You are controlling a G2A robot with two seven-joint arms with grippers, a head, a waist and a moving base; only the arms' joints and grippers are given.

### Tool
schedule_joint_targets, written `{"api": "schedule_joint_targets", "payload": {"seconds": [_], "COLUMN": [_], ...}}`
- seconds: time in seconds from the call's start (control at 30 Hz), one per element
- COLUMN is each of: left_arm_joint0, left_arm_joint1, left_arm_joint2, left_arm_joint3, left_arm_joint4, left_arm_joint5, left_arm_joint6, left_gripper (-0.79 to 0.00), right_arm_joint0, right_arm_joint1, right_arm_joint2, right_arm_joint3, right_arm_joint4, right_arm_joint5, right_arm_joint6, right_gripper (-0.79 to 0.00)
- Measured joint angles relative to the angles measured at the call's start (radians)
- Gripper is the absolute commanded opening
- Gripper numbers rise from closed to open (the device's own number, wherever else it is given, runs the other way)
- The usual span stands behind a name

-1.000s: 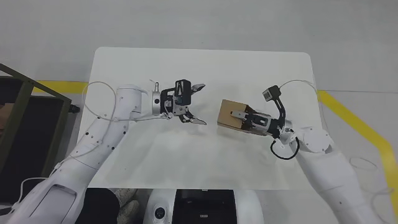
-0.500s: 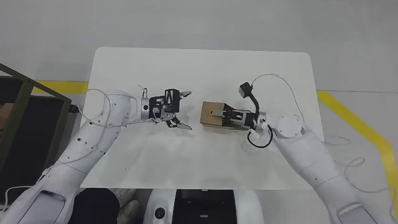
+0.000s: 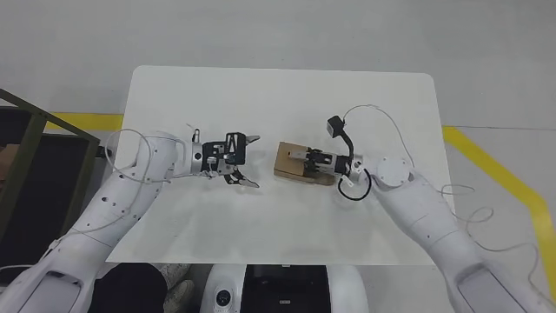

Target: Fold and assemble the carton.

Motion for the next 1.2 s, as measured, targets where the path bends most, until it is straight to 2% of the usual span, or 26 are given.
{"api": "schedule_joint_targets", "payload": {"seconds": [0.13,0.33,0.53,0.77,0.8,0.83,0.87,0.9,0.93,1.2], "left_arm_joint0": [-0.010,-0.043,-0.106,-0.177,-0.185,-0.194,-0.206,-0.215,-0.224,-0.290], "left_arm_joint1": [0.001,-0.005,-0.021,-0.057,-0.062,-0.068,-0.075,-0.080,-0.085,-0.128], "left_arm_joint2": [0.020,0.071,0.126,0.200,0.211,0.223,0.238,0.248,0.258,0.329], "left_arm_joint3": [0.005,0.037,0.091,0.135,0.143,0.153,0.168,0.179,0.192,0.295], "left_arm_joint4": [0.001,-0.012,-0.055,-0.049,-0.045,-0.041,-0.034,-0.029,-0.025,-0.006], "left_arm_joint5": [0.000,0.000,0.000,0.033,0.034,0.035,0.037,0.041,0.046,0.074], "left_arm_joint6": [-0.014,-0.035,-0.047,-0.065,-0.065,-0.064,-0.063,-0.062,-0.060,-0.007], "left_gripper": [0.000,0.000,0.000,0.000,0.000,0.000,0.000,0.000,0.000,0.000], "right_arm_joint0": [-0.021,-0.101,-0.244,-0.433,-0.455,-0.475,-0.502,-0.521,-0.537,-0.619], "right_arm_joint1": [0.007,0.043,0.096,0.143,0.147,0.151,0.156,0.159,0.162,0.174], "right_arm_joint2": [0.024,0.102,0.227,0.380,0.396,0.411,0.430,0.442,0.454,0.505], "right_arm_joint3": [-0.011,-0.110,-0.318,-0.581,-0.609,-0.636,-0.667,-0.688,-0.706,-0.787], "right_arm_joint4": [0.001,-0.036,-0.108,-0.213,-0.228,-0.241,-0.255,-0.263,-0.270,-0.330], "right_arm_joint5": [-0.019,-0.040,-0.033,0.007,0.013,0.019,0.025,0.028,0.032,0.072], "right_arm_joint6": [0.001,-0.009,-0.040,-0.118,-0.126,-0.133,-0.141,-0.145,-0.150,-0.194], "right_gripper": [0.000,0.000,0.000,0.000,-0.123,-0.419,-0.496,-0.733,-0.785,-0.785]}}
